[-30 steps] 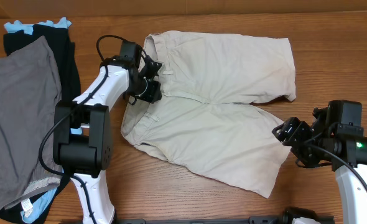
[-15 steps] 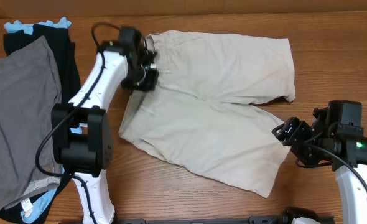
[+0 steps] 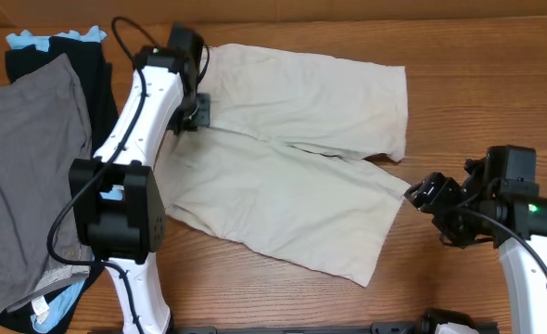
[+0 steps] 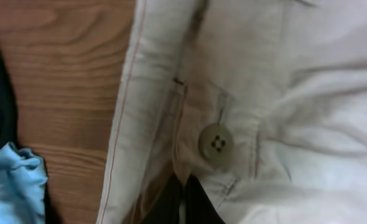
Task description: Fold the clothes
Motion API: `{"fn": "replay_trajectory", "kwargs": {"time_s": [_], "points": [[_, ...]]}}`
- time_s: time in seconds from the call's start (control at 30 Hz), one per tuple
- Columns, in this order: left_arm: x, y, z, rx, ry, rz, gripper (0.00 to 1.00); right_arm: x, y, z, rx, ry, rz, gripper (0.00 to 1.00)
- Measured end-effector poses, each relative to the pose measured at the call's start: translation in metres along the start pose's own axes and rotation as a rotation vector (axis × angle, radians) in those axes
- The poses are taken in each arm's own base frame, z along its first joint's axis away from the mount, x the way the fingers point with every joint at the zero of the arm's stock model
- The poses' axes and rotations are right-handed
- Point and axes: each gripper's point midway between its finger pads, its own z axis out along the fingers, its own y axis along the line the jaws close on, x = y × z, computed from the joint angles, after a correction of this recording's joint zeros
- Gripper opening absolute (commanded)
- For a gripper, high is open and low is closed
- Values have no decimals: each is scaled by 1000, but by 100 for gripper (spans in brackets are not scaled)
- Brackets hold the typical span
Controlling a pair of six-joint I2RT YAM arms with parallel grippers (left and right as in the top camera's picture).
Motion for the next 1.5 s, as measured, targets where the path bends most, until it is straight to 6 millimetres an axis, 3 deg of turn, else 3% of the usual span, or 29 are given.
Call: {"fn": "replay_trajectory", "kwargs": {"time_s": [0.23,0.33,0.4,0.47,0.6,0.7,0.73,0.77,0.8,0.87,1.03,1.17,1.27,1.4,1.5], "points": [[7,47,39,-68,11,-185,4,-9,2,14,7,19,-12,75],[9,59,43,-80,21,-222,4,-23,17,22,-30,-19,-81,58],[9,62,44,-83,20,-234,4,-34,33,30,-67,-50,-140,31],[9,61,44,-83,19,-232,4,-45,52,41,-111,-80,-201,15],[9,60,43,-84,19,-229,4,-53,83,78,-160,-73,-301,7],[9,60,44,-84,19,-229,4,-49,88,113,-149,-20,-325,4],[9,60,44,-84,19,-229,15,-47,87,126,-143,5,-326,4],[9,60,44,-84,19,-226,36,-46,85,137,-138,29,-322,4],[9,60,44,-86,19,-220,68,-44,82,146,-131,50,-315,4],[9,61,44,-87,19,-220,98,-42,76,155,-118,76,-303,4],[15,62,42,-96,45,-186,100,-43,75,154,-127,75,-301,7],[18,65,24,-107,91,-174,100,-42,76,143,-138,76,-295,7],[-3,69,-11,-98,43,-183,100,-37,84,134,-169,76,-318,6],[-34,73,-67,-68,-81,-206,100,-28,98,136,-194,75,-384,4],[-49,73,-98,-38,-159,-215,100,-27,111,138,-212,44,-435,4]]}}
